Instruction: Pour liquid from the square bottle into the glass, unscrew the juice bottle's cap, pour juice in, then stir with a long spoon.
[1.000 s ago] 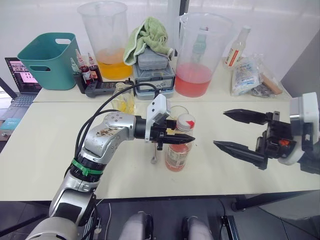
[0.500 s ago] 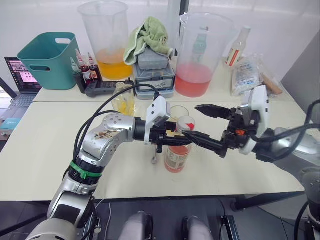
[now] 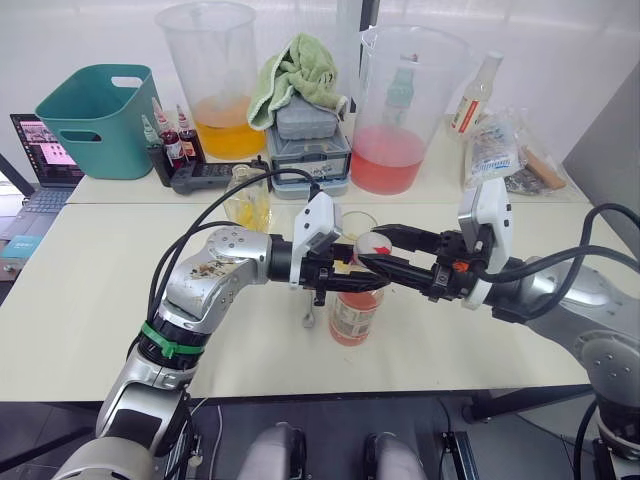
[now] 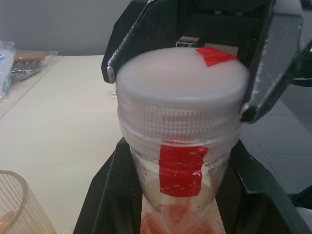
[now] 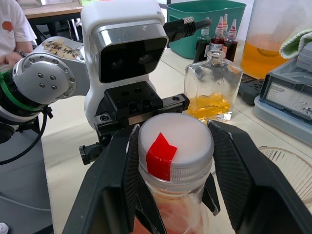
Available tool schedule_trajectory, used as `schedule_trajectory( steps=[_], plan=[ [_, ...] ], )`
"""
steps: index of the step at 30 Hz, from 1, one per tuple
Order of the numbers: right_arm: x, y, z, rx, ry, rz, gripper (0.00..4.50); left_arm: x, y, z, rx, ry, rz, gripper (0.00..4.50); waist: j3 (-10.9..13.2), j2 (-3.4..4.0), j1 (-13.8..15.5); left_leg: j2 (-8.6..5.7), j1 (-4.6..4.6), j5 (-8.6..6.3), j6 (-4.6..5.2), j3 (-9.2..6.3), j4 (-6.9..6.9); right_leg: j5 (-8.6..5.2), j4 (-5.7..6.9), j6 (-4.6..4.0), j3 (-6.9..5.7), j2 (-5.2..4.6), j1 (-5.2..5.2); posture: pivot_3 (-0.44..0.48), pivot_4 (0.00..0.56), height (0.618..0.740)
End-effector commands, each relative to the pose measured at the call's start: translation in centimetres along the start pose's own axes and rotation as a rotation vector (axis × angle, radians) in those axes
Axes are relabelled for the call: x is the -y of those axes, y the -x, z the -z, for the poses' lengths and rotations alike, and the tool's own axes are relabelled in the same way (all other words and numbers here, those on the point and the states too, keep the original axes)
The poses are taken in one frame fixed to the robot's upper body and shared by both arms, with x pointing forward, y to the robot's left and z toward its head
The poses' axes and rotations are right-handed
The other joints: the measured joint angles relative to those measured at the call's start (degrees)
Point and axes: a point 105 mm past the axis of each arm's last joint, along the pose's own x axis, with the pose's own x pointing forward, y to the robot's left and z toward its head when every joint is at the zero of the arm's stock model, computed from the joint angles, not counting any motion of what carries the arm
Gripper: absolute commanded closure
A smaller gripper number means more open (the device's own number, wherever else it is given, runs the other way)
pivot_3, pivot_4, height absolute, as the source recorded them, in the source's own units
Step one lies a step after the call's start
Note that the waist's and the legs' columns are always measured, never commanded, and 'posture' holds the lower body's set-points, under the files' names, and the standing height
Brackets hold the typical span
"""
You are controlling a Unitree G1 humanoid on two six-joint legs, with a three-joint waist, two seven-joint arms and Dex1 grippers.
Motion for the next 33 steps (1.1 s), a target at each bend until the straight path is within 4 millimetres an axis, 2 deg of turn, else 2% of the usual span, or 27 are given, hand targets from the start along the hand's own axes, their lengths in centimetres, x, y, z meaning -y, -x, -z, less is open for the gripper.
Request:
schedule_trajectory(
  steps=[1,6,11,15,17,22,27,33],
  plan=[
    [-0.2,0.2,-0.2,-0.027,0.030,-0.090,2.83,0.5,0.1,-0.1,-0.005,-0.011,0.020,3.03,0.00,0.00,-0.04,0.01,0.00,0.00,0.00,0.00,0.00,0.00,0.00,0.00,0.00,0.01,0.00,0.000,0.150,0.739],
    [-1.0,0.5,-0.9,-0.028,0.101,-0.419,2.83,1.0,0.5,0.0,-0.016,-0.009,0.035,3.03,0.00,0.00,-0.14,0.01,0.00,-0.01,0.02,0.00,0.02,0.00,-0.01,0.00,0.00,0.03,-0.01,0.000,0.150,0.739],
    [0.1,0.8,-0.3,-0.085,0.109,-0.687,2.83,1.5,0.8,0.2,-0.052,-0.002,0.067,3.03,0.00,0.00,-0.33,0.01,0.00,-0.01,0.03,0.00,0.02,0.00,-0.02,0.00,0.01,0.05,-0.01,0.000,0.150,0.739],
    [1.1,0.5,0.2,-0.152,0.140,-0.779,2.83,2.0,0.8,0.3,-0.076,-0.009,0.103,3.03,0.00,0.00,-0.56,0.00,0.00,-0.01,0.03,-0.03,0.06,0.00,0.06,0.00,0.01,0.04,-0.03,0.000,0.150,0.739],
    [1.5,0.0,-1.0,-0.113,0.136,-0.778,1.80,2.5,0.9,0.6,-0.101,-0.018,0.125,3.03,-0.01,-0.02,-0.80,0.01,0.00,-0.01,0.02,-0.06,0.06,0.00,0.07,0.00,-0.02,0.05,-0.01,0.000,0.150,0.739],
    [1.7,0.5,-2.8,-0.081,0.142,-0.762,0.15,2.6,1.0,0.6,-0.109,-0.034,0.120,3.03,-0.01,-0.02,-1.19,0.01,0.00,0.01,-0.02,-0.06,0.03,0.01,0.10,0.00,-0.03,0.01,-0.03,0.000,0.150,0.739],
    [1.8,1.5,-4.3,-0.025,0.103,-0.617,0.06,2.7,0.6,0.0,-0.083,-0.061,0.110,3.03,-0.02,-0.02,-1.18,0.02,0.00,0.01,-0.04,-0.07,0.03,0.01,0.10,0.00,-0.04,0.00,-0.03,0.000,0.150,0.739],
    [1.4,2.3,-4.0,0.042,0.114,-0.318,0.06,1.8,0.0,-1.6,-0.028,-0.124,0.038,3.03,-0.02,-0.03,-0.57,-0.01,-0.02,0.01,-0.05,-0.11,0.00,0.02,0.09,0.01,-0.09,-0.16,-0.02,0.000,0.150,0.739]
  ],
)
